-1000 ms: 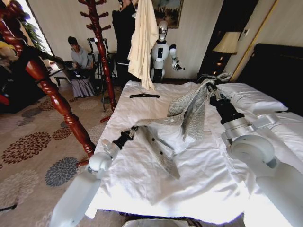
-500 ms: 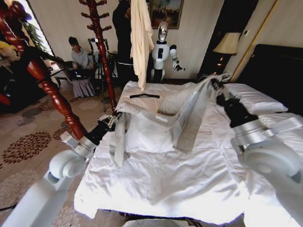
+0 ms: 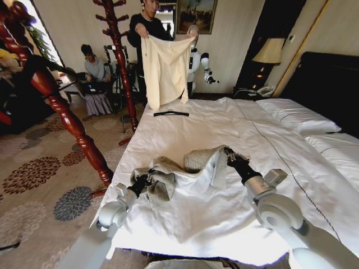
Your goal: Pick up the clothes from the bed and hang them on the clothes hanger.
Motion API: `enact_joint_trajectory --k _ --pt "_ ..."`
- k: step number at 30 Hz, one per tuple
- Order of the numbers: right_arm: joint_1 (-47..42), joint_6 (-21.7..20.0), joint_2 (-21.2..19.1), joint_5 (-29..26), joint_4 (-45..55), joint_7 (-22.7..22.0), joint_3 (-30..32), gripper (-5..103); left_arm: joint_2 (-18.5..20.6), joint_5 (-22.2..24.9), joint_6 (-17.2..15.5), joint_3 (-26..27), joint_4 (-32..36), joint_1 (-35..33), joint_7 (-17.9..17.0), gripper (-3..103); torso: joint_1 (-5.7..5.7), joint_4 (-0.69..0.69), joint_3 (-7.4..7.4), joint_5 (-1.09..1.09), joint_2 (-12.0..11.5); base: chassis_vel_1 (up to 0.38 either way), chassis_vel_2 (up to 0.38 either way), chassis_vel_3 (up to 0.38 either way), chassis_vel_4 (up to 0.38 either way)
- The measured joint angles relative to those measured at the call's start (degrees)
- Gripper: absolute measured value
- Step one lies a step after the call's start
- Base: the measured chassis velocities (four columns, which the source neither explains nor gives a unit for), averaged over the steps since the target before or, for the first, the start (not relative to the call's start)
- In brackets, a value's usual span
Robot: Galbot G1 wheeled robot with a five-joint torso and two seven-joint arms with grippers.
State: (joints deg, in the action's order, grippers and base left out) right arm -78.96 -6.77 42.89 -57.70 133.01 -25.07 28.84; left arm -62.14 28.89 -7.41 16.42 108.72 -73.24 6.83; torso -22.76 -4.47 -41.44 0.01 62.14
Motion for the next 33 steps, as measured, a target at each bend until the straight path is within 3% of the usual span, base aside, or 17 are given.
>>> enact_joint_trajectory --k 3,6,10,11,13,16,17,22,25,33 --pt "0.4 0.1 0.3 -0.1 -0.2 0.1 0.0 1 0.0 -1.4 0.0 0.8 -0.5 -0.3 -0.6 24 0.00 0.00 0.00 0.00 0.0 0.000 0.000 0.000 0.000" --pt "1.1 0.6 0.8 -0.4 -0.2 0.5 0.7 1 0.2 -4.2 0.3 3.4 -1.3 -0.5 -5.2 36 -0.01 0.00 0.00 0.00 0.0 0.000 0.000 0.000 0.000" --pt "1.2 1.1 1.2 -0.6 -0.2 1.1 1.4 1 -0.1 -2.6 1.4 6.1 0.5 -2.5 -9.3 51 -0.01 -0.01 0.00 -0.01 0.0 0.000 0.000 0.000 0.000" --pt "1.1 1.2 1.2 -0.7 -0.2 1.2 1.6 1 -0.1 -1.6 2.4 6.8 2.0 -4.4 -9.4 57 -0.01 -0.01 0.00 0.01 0.0 0.000 0.000 0.000 0.000" --pt "1.1 1.3 1.2 -0.7 -0.2 1.3 1.6 1 0.0 -1.1 3.3 7.0 3.3 -6.0 -8.7 57 -0.01 0.01 0.00 0.01 0.0 0.000 0.000 0.000 0.000" --pt "1.1 1.4 1.6 -0.6 -0.2 1.6 1.6 1 0.4 -1.4 6.6 6.6 6.5 -10.3 -5.0 74 -0.01 0.01 0.00 0.01 0.0 0.000 0.000 0.000 0.000" --pt "1.1 1.4 1.6 -0.6 -0.2 1.6 1.6 1 0.4 -1.4 6.6 6.6 6.5 -10.3 -5.0 74 -0.01 0.01 0.00 0.01 0.0 0.000 0.000 0.000 0.000" --pt "0.8 1.4 1.9 -0.4 -0.2 2.1 1.3 1 -0.1 -5.1 9.1 3.7 7.6 -13.3 -0.7 94 -0.01 0.00 0.00 0.00 0.0 0.000 0.000 0.000 0.000" --pt "0.7 1.5 1.9 -0.4 -0.2 2.1 1.3 1 -1.2 -7.3 9.1 2.5 6.8 -13.3 -0.8 100 -0.01 -0.01 0.00 0.01 0.0 0.000 0.000 0.000 0.000" --pt "0.9 1.5 2.0 -0.3 -0.5 2.1 1.0 1 -6.6 -11.8 7.3 -2.3 3.2 -11.5 -3.4 100 0.00 -0.01 0.00 0.01 0.0 0.000 0.000 0.000 0.000"
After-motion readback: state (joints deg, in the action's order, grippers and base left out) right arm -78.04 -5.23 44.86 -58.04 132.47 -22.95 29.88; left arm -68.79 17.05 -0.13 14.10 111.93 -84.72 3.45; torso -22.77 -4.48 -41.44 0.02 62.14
